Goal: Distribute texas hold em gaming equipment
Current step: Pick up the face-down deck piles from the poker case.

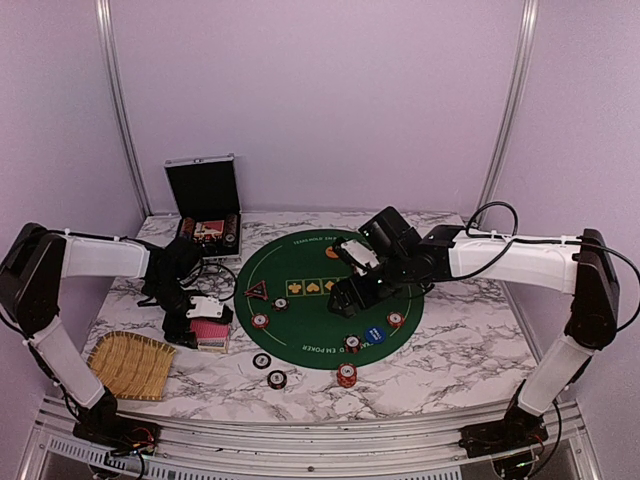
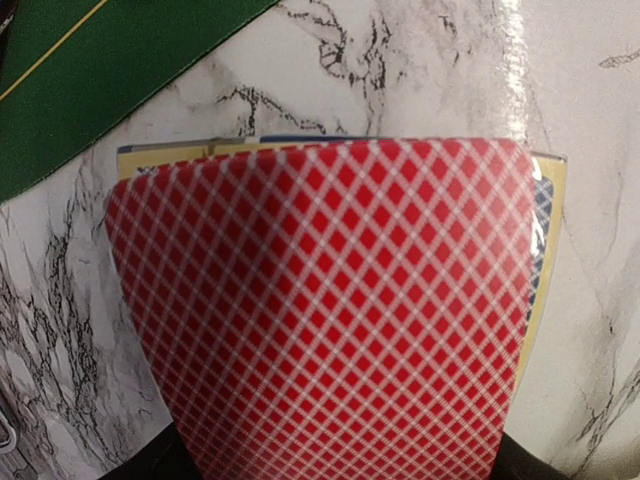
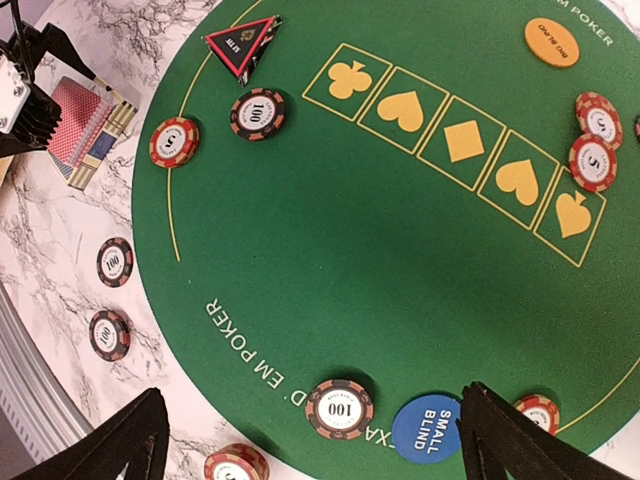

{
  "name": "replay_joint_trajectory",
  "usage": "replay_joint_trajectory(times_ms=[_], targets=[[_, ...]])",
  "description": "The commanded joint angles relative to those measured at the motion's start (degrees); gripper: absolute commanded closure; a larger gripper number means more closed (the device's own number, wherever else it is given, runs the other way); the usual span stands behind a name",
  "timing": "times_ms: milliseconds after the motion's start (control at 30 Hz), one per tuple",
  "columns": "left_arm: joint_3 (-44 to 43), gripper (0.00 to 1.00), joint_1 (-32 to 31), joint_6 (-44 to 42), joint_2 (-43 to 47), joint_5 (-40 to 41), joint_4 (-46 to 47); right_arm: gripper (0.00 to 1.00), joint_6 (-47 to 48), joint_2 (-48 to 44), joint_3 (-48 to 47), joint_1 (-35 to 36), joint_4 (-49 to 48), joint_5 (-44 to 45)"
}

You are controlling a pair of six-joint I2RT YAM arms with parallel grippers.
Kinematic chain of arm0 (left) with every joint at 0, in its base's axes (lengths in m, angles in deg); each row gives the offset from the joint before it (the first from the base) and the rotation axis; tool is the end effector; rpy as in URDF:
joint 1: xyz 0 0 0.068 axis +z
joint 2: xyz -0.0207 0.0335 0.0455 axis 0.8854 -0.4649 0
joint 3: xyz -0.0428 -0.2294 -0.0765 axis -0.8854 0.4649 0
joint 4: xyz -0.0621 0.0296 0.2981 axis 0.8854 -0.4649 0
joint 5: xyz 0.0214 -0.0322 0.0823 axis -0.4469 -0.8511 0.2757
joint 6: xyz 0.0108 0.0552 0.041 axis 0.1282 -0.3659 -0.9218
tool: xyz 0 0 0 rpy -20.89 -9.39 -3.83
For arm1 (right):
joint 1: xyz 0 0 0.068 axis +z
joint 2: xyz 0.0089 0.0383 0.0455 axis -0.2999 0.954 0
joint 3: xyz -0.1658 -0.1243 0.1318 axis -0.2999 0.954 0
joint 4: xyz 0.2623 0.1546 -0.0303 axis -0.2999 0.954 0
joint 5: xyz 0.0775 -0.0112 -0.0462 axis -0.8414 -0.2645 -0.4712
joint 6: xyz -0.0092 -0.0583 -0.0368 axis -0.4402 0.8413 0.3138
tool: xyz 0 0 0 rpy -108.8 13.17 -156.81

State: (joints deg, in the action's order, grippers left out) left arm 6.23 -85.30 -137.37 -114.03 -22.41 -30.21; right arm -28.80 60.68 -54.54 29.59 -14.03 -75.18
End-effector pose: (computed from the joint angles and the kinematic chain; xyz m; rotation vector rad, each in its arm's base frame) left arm 0.3018 -0.1344 0.0737 2.0550 2.0236 -0.0099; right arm 0.2734 0.3021 0.1812 -0.8038 2.4688 0.5399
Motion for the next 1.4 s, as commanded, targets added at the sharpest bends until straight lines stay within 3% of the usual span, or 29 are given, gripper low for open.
replay_joint_trajectory(times_ms=[0,333,533,1367], targets=[[1.47,0.23,-0.29,-0.02,1.23,0.18,0.53,0.01,-0.73,-1.22,-0.43,-0.52,-1.66,-0.93],[1.21,0.43,-0.47,0.32,2.80,-0.32,1.32,0.02,-1.20,-0.37,-0.34,-0.60,-2.68,-2.38],[1.00,0.60,-0.64,0.79,2.78,-0.86,1.32,0.03,-1.57,0.16,-0.10,-0.57,-3.35,-3.73],[0.26,0.67,-0.64,2.93,5.94,-3.54,1.09,0.04,-3.33,5.58,-4.17,-0.47,-6.97,-11.65]])
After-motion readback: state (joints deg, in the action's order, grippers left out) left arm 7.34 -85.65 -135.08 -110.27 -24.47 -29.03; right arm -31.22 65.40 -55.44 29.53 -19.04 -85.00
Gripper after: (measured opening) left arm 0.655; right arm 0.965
